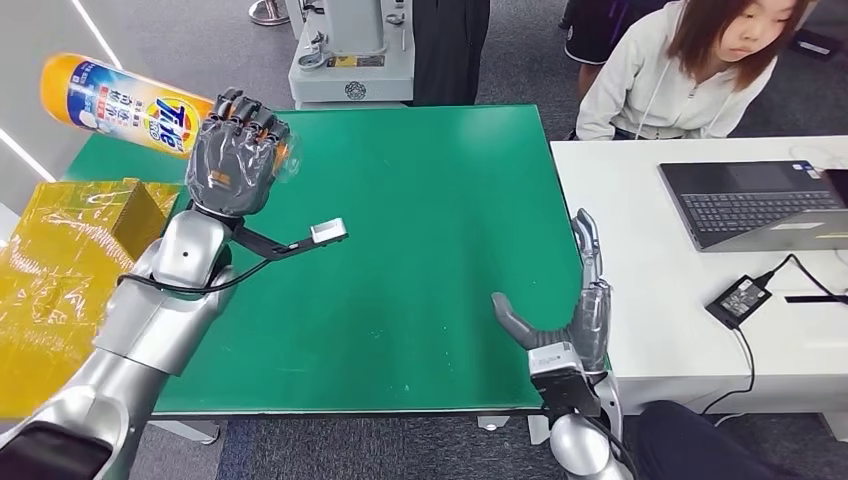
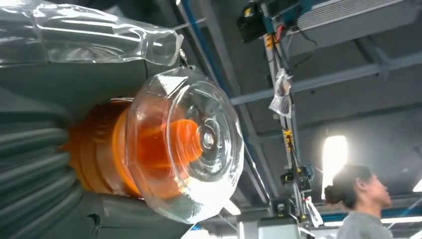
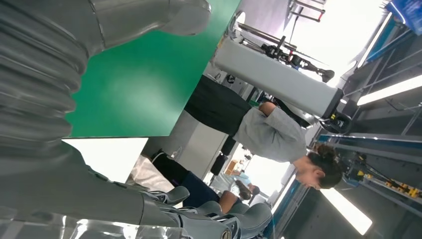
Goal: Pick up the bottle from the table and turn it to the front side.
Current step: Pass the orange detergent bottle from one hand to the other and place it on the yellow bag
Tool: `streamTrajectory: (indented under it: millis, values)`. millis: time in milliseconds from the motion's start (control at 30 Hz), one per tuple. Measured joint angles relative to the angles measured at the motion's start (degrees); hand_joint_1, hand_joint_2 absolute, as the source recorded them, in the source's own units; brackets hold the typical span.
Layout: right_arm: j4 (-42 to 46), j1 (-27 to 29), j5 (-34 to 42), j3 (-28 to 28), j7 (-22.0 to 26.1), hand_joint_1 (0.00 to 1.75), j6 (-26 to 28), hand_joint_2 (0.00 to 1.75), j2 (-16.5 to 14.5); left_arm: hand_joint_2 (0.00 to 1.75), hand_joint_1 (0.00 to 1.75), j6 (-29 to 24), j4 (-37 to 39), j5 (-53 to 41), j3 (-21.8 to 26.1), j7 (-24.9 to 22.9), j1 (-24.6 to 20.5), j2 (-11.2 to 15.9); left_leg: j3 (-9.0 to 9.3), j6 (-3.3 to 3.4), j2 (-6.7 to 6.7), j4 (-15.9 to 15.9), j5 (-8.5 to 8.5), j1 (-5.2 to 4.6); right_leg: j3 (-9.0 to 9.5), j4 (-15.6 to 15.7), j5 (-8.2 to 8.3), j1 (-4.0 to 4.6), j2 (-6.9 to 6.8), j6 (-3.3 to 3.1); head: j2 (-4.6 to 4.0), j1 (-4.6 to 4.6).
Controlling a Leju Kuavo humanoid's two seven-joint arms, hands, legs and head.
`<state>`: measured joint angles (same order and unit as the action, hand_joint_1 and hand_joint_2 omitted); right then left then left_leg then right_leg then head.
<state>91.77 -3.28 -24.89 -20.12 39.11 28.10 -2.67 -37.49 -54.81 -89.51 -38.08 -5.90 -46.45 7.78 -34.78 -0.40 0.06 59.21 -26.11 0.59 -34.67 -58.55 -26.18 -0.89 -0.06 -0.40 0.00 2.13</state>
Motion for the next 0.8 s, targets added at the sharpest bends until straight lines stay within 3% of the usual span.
streamTrajectory:
  millis: [133,300,600,800]
  values:
    - [0.9,0.8,1.8,-0.2,0.6,0.0,0.8,1.75,0.9,1.75,1.75,1.4,2.8,-0.2,-12.3,-6.7,-6.0,5.8,0.01,0.0,0.05,0.0,0.0,-0.01,0.01,0.0,0.0,-0.01,0.08,0.0,0.0,0.02]
    - [2.3,2.5,3.0,-0.3,0.9,0.0,0.8,1.75,1.4,1.75,1.75,2.8,6.3,-0.2,-20.4,-6.2,-8.3,10.5,0.03,-0.05,0.14,0.0,-0.04,0.0,-0.03,0.0,0.0,0.0,0.18,-0.01,0.01,0.01]
    - [3.7,4.2,2.7,-0.2,1.0,0.0,0.8,1.75,1.5,1.75,1.75,2.7,12.1,-0.2,-22.3,-4.6,-7.3,12.5,0.01,-0.07,0.12,0.0,-0.05,0.03,-0.02,0.0,-0.01,0.03,0.15,-0.01,0.0,0.0]
    - [5.5,6.3,3.1,0.4,1.0,0.0,0.7,1.75,1.6,1.75,1.75,1.3,15.8,-0.1,-21.1,-1.5,-5.1,13.1,0.01,-0.07,0.13,0.0,-0.05,0.02,-0.03,0.0,-0.01,0.03,0.16,-0.01,0.0,0.0]
